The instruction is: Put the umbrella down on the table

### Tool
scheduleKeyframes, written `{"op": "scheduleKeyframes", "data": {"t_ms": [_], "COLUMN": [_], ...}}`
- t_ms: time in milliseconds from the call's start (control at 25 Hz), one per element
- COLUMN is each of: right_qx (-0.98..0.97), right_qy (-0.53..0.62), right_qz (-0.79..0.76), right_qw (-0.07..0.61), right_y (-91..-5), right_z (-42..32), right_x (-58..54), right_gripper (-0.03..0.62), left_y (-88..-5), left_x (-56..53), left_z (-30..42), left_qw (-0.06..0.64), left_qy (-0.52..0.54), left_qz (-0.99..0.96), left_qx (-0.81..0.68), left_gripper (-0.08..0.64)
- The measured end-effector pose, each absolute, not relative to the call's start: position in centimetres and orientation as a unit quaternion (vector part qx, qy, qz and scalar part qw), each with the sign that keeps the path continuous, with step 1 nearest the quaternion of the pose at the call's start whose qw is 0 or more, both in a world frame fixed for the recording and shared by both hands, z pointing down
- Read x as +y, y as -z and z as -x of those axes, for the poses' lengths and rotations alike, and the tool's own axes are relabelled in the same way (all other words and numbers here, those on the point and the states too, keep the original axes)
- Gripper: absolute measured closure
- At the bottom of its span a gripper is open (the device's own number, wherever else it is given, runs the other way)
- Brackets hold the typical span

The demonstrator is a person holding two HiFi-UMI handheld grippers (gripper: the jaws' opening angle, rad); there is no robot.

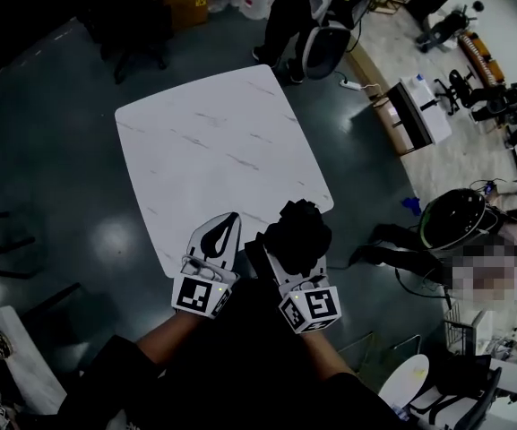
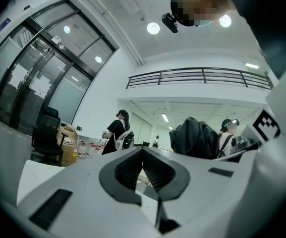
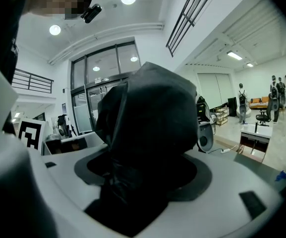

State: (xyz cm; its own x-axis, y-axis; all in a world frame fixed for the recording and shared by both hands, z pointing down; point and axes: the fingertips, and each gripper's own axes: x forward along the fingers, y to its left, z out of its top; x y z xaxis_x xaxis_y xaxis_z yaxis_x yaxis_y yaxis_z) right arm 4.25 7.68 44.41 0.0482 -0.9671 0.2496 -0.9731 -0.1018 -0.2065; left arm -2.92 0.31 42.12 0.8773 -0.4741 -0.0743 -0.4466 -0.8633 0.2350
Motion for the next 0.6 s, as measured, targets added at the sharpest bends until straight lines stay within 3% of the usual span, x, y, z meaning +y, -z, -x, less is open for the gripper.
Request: {"op": "scheduleKeyframes", "data": {"t_ms": [600], "right_qx": [-0.72], "right_qy": [-0.18], "right_qz": [-0.67], "right_qw": [0.028], "right_y": [-47.0], "right_z": [-7.6], "right_x": [-3.6], "right_gripper": [0.258], "left_y": [-43.9], "left_x": [-9.5], "left_z": [1.0], "left_qw": [0.1], "left_qy": [0.042], "left_qz": [-0.938], "left_qx": [-0.328], "left_gripper": [0.552]}}
